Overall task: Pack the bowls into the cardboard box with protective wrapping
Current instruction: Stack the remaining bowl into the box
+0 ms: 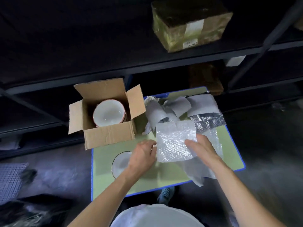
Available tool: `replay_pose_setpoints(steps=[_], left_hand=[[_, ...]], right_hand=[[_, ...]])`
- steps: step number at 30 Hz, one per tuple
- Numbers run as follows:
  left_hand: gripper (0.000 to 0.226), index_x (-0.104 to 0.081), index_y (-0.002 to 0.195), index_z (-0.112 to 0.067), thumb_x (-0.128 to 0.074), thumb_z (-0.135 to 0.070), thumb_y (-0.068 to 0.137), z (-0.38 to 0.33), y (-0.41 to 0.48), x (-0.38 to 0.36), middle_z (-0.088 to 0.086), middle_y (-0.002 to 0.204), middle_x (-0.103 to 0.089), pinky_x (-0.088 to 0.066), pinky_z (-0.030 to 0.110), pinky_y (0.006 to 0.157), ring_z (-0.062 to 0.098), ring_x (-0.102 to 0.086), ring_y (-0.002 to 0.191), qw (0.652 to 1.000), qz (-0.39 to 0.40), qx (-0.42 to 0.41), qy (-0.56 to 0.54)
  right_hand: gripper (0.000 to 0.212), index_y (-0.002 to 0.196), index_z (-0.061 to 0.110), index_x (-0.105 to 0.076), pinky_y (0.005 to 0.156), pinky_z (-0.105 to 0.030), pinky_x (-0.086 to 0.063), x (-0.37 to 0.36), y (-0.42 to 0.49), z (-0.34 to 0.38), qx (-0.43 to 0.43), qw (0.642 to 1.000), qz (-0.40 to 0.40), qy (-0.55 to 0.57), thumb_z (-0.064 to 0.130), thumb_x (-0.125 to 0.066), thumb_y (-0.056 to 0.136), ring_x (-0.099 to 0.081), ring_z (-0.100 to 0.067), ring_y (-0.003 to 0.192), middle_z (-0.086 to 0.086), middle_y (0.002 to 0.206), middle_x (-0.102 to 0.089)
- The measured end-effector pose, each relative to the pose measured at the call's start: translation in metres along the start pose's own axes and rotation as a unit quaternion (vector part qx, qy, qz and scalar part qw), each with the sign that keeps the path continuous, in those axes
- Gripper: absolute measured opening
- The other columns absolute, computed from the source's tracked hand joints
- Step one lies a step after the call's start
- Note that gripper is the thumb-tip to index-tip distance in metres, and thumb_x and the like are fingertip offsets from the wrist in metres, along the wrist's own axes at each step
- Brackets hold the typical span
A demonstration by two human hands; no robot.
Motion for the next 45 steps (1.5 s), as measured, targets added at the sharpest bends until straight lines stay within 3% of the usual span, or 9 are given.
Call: replay_pose_setpoints(steps=[2, 7, 17, 25, 28, 31, 35, 39, 45], left_hand=[[0.032, -0.062, 0.126, -0.016, -0.047, -0.022, 0.099, 0.025, -0.012, 0.009, 0.008, 0.118, -0.064, -0.043, 0.038, 0.092, 0.028, -0.057, 0.103, 0.998, -0.011, 0.008, 0.069], [0.047, -0.047, 0.142, -0.028, -0.05, -0.022, 0.095, 0.089, -0.036, 0.024, 0.004, 0.134, -0.053, -0.043, 0.036, 0.093, 0.027, -0.05, 0.117, 0.978, 0.024, 0.088, 0.187], [0.036, -0.051, 0.134, -0.021, -0.045, -0.013, 0.1, 0.13, -0.029, 0.029, 0.013, 0.098, -0.07, -0.044, 0.034, 0.066, 0.033, -0.065, 0.088, 0.978, 0.079, 0.129, 0.146], [0.015, -0.049, 0.111, -0.025, -0.043, -0.016, 0.1, 0.086, -0.047, 0.05, 0.001, 0.085, -0.065, -0.036, 0.02, 0.047, 0.017, -0.058, 0.068, 0.995, 0.054, 0.078, -0.002], [0.013, -0.047, 0.107, -0.031, -0.043, -0.022, 0.099, 0.066, -0.043, 0.05, -0.005, 0.089, -0.065, -0.041, 0.014, 0.047, 0.006, -0.058, 0.068, 0.993, 0.067, 0.074, -0.067], [0.015, -0.052, 0.11, -0.025, -0.045, -0.022, 0.097, 0.048, -0.035, 0.048, -0.004, 0.094, -0.064, -0.057, 0.032, 0.063, 0.011, -0.065, 0.074, 0.984, 0.078, 0.095, -0.132], [0.019, -0.048, 0.112, -0.032, -0.044, -0.019, 0.097, 0.031, -0.029, 0.046, -0.012, 0.094, -0.061, -0.058, 0.03, 0.06, 0.006, -0.069, 0.06, 0.972, 0.088, 0.104, -0.194], [0.019, -0.045, 0.11, -0.03, -0.042, -0.017, 0.096, 0.024, -0.033, 0.044, -0.01, 0.094, -0.062, -0.053, 0.033, 0.06, 0.011, -0.071, 0.06, 0.969, 0.107, 0.116, -0.191], [0.035, -0.04, 0.116, -0.035, -0.038, -0.012, 0.09, 0.009, -0.039, 0.041, -0.014, 0.1, -0.06, -0.056, 0.038, 0.07, 0.013, -0.072, 0.061, 0.96, 0.136, 0.111, -0.217]], right_hand=[[0.01, 0.091, 0.022, -0.051, 0.069, -0.023, -0.039, -0.015, 0.002, 0.008, 0.015, 0.999, 0.007, -0.034, 0.025, -0.059, 0.094, -0.051, -0.007, 0.08, 0.01, 0.091, -0.053], [0.003, 0.087, 0.027, -0.058, 0.068, -0.028, -0.048, -0.053, 0.009, 0.011, 0.019, 0.995, 0.03, -0.088, 0.028, -0.058, 0.09, -0.061, -0.01, 0.083, 0.007, 0.091, -0.064], [0.014, 0.082, 0.032, -0.057, 0.061, -0.023, -0.045, -0.079, 0.001, 0.005, 0.025, 0.991, 0.029, -0.126, 0.026, -0.055, 0.094, -0.061, -0.003, 0.079, 0.015, 0.088, -0.065], [0.021, 0.101, 0.023, -0.065, 0.079, -0.036, -0.052, -0.069, -0.004, -0.01, -0.001, 0.996, 0.023, -0.09, 0.018, -0.047, 0.091, -0.065, -0.021, 0.09, 0.0, 0.096, -0.07], [0.018, 0.095, 0.025, -0.066, 0.075, -0.031, -0.051, -0.069, -0.011, -0.014, -0.015, 0.998, 0.055, -0.028, 0.017, -0.05, 0.094, -0.062, -0.013, 0.086, 0.005, 0.092, -0.067], [0.019, 0.072, 0.027, -0.068, 0.06, -0.018, -0.042, -0.078, -0.026, -0.009, -0.017, 0.99, 0.13, 0.054, 0.021, -0.054, 0.085, -0.051, -0.01, 0.065, 0.01, 0.069, -0.059], [0.024, 0.102, 0.006, -0.074, 0.089, -0.038, -0.046, -0.089, -0.031, -0.017, -0.054, 0.967, 0.156, 0.194, 0.0, -0.052, 0.093, -0.064, -0.024, 0.101, -0.009, 0.102, -0.074], [0.031, 0.114, 0.009, -0.073, 0.103, -0.05, -0.041, -0.094, -0.034, -0.022, -0.085, 0.938, 0.133, 0.308, 0.013, -0.048, 0.097, -0.058, -0.031, 0.119, -0.014, 0.121, -0.069], [0.038, 0.103, 0.02, -0.079, 0.073, -0.034, -0.051, -0.092, -0.044, -0.027, -0.111, 0.912, 0.077, 0.387, 0.038, -0.069, 0.072, -0.062, -0.022, 0.108, -0.004, 0.109, -0.073]])
Point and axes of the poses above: each hand's wrist, its own y-axis towards the middle knuckle, its own x-axis out of the back of the hand, z = x × y, the point moved 4 cm from there along y, towards the middle knuckle
